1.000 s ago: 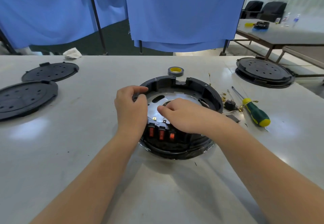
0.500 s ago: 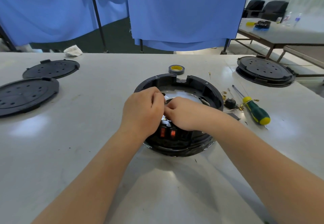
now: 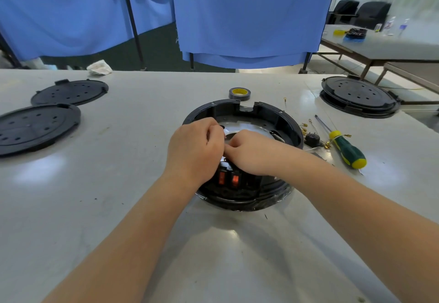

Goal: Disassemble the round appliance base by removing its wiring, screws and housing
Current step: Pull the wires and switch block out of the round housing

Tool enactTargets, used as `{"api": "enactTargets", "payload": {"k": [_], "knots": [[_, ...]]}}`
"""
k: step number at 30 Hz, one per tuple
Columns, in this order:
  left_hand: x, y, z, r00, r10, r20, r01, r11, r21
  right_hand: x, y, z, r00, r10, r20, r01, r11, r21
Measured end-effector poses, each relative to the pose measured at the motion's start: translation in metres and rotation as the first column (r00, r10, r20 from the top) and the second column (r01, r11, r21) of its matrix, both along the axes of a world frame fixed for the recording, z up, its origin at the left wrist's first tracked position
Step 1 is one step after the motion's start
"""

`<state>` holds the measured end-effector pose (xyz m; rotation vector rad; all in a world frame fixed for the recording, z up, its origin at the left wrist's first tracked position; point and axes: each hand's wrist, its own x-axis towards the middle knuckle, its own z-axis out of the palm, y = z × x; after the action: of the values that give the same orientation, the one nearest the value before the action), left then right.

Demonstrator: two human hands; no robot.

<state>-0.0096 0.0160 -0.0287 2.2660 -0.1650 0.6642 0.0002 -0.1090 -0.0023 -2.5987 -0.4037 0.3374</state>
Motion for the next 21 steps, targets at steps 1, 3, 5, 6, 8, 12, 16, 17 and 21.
{"api": "enactTargets", "payload": {"k": [1, 3, 5, 6, 8, 12, 16, 17, 21], "knots": [[-0.0001, -0.0001, 0.0002, 1.000, -0.003, 0.002, 0.003, 1.000, -0.008, 0.0001, 0.0002, -0.0008, 1.000, -0.010, 0.010, 0.011, 1.000, -0.012], [-0.0002, -0.0003, 0.0007, 1.000, -0.006, 0.001, 0.006, 1.000, -0.015, 0.0002, 0.0001, -0.0035, 0.999, -0.019, 0.034, 0.020, 0.999, -0.031], [-0.0004, -0.0005, 0.0009, 1.000, -0.006, 0.000, 0.006, 1.000, -0.015, 0.0000, -0.0005, -0.0056, 0.998, -0.026, 0.055, 0.027, 0.999, -0.017], [-0.0004, -0.0005, 0.0009, 1.000, -0.004, 0.001, 0.004, 1.000, -0.014, -0.0002, -0.0010, -0.0057, 0.998, -0.027, 0.055, 0.027, 1.000, -0.007], [-0.0006, -0.0008, 0.0011, 1.000, -0.001, 0.001, 0.001, 1.000, -0.010, 0.0012, -0.0014, -0.0051, 0.999, -0.012, 0.034, 0.012, 1.000, -0.006], [-0.0003, -0.0013, 0.0014, 1.000, 0.008, 0.002, -0.008, 1.000, -0.013, 0.0037, -0.0009, 0.0002, 1.000, 0.018, -0.014, -0.018, 0.999, -0.026], [-0.0003, -0.0012, 0.0017, 1.000, 0.011, 0.002, -0.011, 1.000, -0.011, 0.0019, -0.0014, 0.0030, 0.998, 0.062, -0.020, -0.063, 0.997, -0.043], [-0.0002, -0.0014, 0.0018, 1.000, 0.012, 0.000, -0.012, 1.000, -0.009, 0.0013, -0.0014, 0.0034, 0.998, 0.065, -0.014, -0.065, 0.997, -0.041], [0.0000, -0.0012, 0.0010, 1.000, 0.014, -0.005, -0.014, 1.000, -0.010, -0.0002, -0.0006, 0.0012, 0.998, 0.063, 0.017, -0.062, 0.997, -0.045]]}}
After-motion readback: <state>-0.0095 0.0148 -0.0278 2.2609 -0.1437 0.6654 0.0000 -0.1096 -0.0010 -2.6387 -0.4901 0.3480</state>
